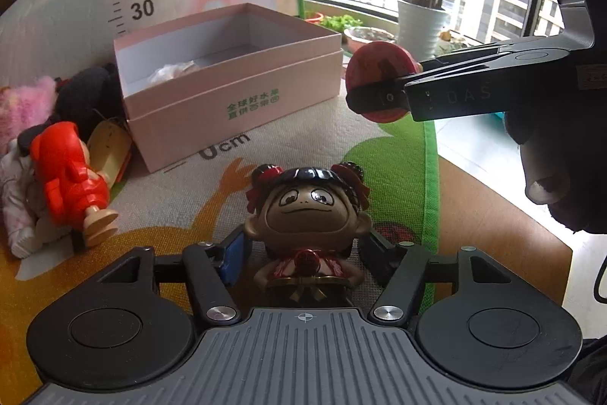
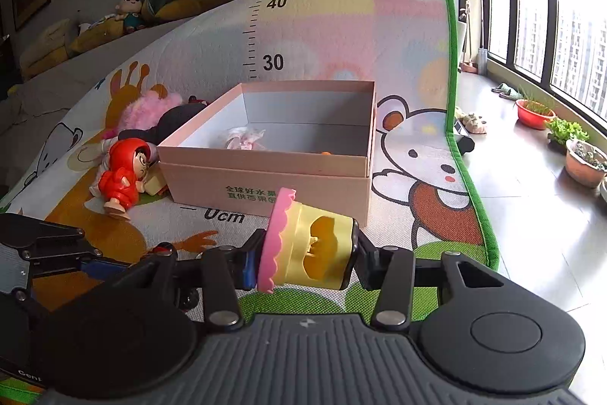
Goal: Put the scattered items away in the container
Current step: 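Open the right tool to drop the cupcake while the left tool drops the doll into the box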
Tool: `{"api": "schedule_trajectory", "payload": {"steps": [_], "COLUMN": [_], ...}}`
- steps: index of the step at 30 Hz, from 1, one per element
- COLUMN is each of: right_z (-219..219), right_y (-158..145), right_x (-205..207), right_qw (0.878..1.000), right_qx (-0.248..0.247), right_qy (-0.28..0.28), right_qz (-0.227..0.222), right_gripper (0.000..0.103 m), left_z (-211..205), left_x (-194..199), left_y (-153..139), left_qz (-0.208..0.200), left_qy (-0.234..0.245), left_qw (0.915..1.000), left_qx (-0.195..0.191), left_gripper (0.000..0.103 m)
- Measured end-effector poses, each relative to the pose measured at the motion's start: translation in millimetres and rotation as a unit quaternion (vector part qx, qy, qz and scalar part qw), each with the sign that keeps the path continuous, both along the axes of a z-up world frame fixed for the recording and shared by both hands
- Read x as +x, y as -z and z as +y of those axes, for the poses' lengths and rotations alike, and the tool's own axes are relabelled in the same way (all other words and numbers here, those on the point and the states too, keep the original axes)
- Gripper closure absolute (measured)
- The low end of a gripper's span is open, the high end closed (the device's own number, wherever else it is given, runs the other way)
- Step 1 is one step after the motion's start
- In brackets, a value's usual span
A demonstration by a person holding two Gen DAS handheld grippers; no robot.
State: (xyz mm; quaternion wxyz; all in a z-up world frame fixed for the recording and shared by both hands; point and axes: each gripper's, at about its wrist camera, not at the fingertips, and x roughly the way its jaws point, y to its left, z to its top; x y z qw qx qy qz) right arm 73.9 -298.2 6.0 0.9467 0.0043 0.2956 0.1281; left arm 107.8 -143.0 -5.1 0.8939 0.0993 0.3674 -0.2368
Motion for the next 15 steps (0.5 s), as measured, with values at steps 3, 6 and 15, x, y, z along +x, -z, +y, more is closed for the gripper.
{"api": "schedule_trajectory", "payload": {"steps": [3,6,15], "right_z": [1.1,2.9,15.0], "right_y": [2.3,3.2,-2.2], "right_x": [-5.4,-11.2,-17.8], "right_qw": [1.000,1.000,1.000], "right_qx": [0.001,-0.001,-0.013], "right_qy": [-0.002,-0.004,-0.017], "right_qz": [0.007,0.013,0.005], "right_gripper": [0.056,0.056,0.056], "left_z": [0.2,1.5,21.2], "left_x": [-0.9,-2.8,10.0], "left_y": [-0.1,-2.2,-39.4], "left_qz": [0.000,-0.001,-0.058], "left_qy": [-0.001,-0.001,-0.036], "left_qw": [1.0000,1.0000,0.9976], "left_qx": [0.001,0.000,-0.014], "left_gripper": [0.039,0.039,0.039]}}
